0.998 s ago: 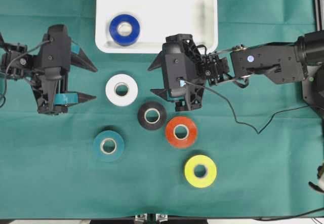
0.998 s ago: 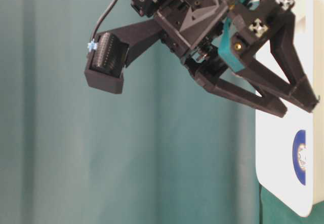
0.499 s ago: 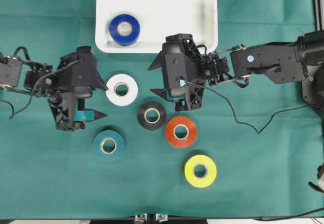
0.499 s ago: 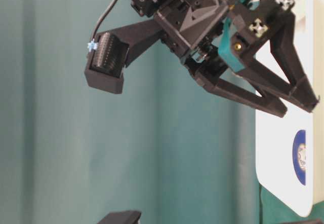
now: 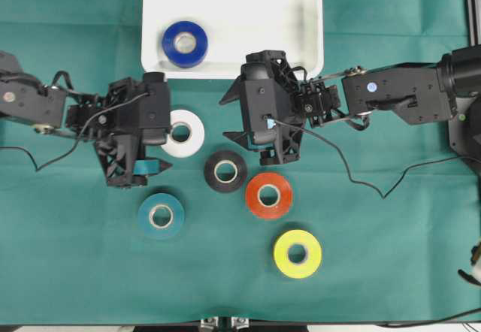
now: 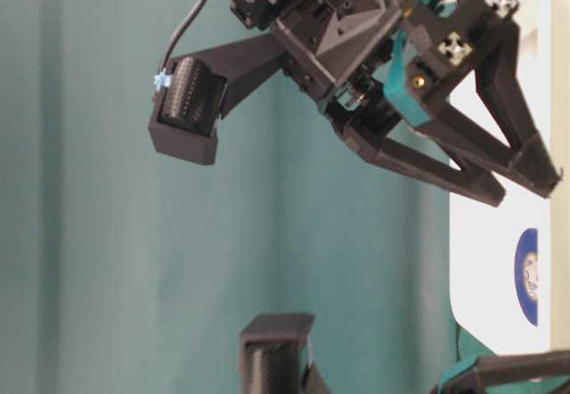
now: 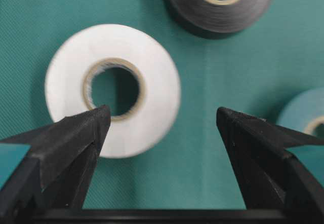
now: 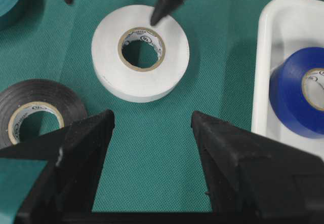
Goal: Put the tape alternately from left to right into the white case.
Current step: 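Move the left gripper over the white tape roll and grasp it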
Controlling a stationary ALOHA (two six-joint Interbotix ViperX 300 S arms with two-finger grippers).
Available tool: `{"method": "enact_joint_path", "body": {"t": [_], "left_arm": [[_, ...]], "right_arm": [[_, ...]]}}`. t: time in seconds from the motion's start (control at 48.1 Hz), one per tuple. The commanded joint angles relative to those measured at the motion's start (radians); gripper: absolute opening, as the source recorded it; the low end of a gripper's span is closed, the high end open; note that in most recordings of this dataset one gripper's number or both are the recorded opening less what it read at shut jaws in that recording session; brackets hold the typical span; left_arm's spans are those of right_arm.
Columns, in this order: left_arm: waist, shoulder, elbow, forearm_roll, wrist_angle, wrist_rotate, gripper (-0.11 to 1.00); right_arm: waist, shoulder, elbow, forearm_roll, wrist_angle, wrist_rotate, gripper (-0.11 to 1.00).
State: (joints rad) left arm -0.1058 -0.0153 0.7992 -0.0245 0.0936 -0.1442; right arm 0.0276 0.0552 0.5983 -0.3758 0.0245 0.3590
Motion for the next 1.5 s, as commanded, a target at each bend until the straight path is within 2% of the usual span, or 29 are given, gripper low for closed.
{"method": "enact_joint_path", "body": {"t": [0.0,0.146,0.374,0.957,1.082,1.206,1.31,1.373,1.477], "left_arm": [[0.015,0.009,-0.037,0.002,-0.008,0.023,0.66],[0.015,0.046,-0.067,0.002,-0.009,0.046,0.65],[0.008,0.101,-0.1,0.002,-0.002,0.041,0.65],[-0.002,0.126,-0.101,-0.003,0.064,0.014,0.64],[-0.002,0.129,-0.103,-0.003,0.077,0.014,0.53],[-0.002,0.124,-0.104,-0.003,0.084,0.015,0.2],[-0.002,0.12,-0.107,-0.003,0.092,0.015,0.02],[-0.002,0.115,-0.107,-0.003,0.097,0.017,-0.03],[-0.002,0.106,-0.107,-0.003,0.1,0.017,-0.03]], "right_arm": [[0.002,-0.029,-0.006,0.0,-0.006,0.002,0.69],[0.002,-0.029,-0.002,0.0,-0.003,0.002,0.69],[0.002,-0.029,-0.003,-0.002,-0.008,0.002,0.68],[0.002,-0.029,-0.002,-0.002,-0.003,0.002,0.68],[0.002,-0.029,-0.002,-0.002,-0.003,0.002,0.68],[0.002,-0.029,-0.002,-0.002,-0.006,0.002,0.68],[0.002,-0.029,-0.002,0.0,-0.008,0.002,0.69],[0.002,-0.029,-0.002,0.0,-0.008,0.002,0.68],[0.002,-0.029,-0.002,0.0,-0.009,0.002,0.68]]}}
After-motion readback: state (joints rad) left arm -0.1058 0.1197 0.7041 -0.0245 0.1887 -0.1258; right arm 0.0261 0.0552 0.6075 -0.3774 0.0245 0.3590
